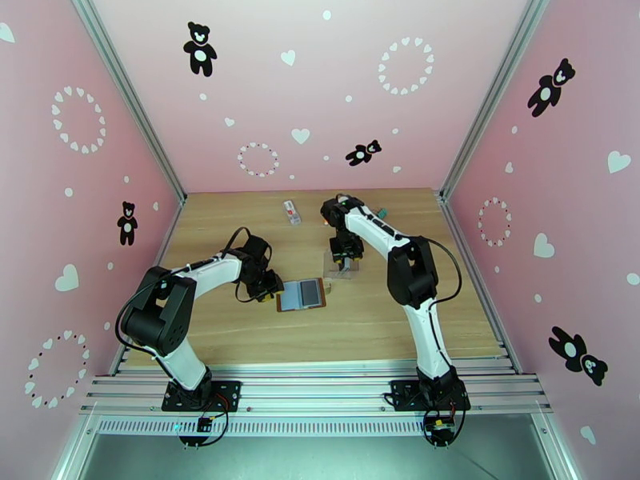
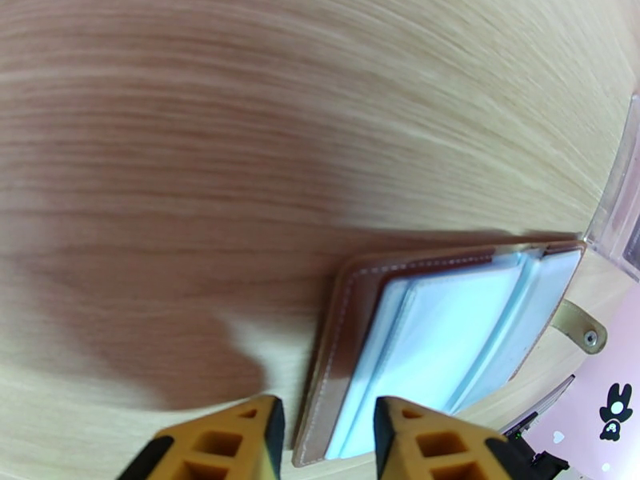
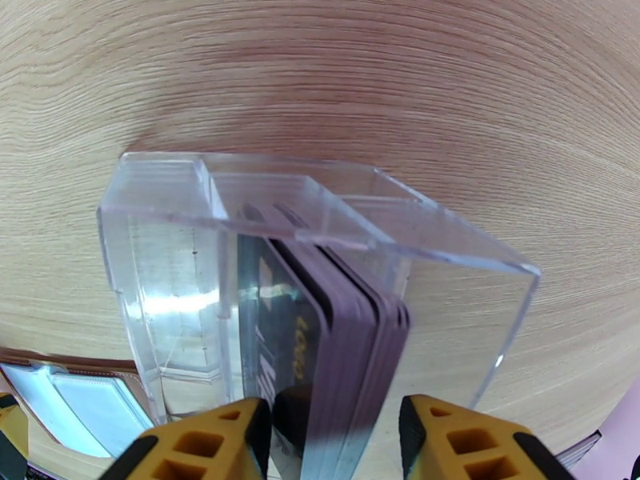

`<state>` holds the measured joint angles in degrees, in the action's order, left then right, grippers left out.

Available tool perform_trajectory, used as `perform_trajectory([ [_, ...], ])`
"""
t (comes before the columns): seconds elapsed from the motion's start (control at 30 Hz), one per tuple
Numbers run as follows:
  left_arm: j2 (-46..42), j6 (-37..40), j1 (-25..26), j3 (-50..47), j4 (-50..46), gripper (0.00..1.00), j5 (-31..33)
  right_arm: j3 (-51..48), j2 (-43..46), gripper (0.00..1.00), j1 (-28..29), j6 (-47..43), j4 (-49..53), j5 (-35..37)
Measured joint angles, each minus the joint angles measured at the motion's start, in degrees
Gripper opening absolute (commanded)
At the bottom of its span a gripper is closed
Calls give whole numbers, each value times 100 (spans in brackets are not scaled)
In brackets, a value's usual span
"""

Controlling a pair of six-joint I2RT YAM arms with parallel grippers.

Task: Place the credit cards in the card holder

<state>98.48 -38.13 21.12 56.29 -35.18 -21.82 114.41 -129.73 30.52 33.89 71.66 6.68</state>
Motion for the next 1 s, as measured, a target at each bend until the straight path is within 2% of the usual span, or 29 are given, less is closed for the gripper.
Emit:
perform_trajectory([
  [0.5, 0, 48, 0, 2, -15, 36, -2, 9, 42, 42, -160, -170, 181, 468],
  [1.0, 2, 61, 0, 142, -22, 36, -2, -46, 367, 17, -240, -315, 238, 581],
])
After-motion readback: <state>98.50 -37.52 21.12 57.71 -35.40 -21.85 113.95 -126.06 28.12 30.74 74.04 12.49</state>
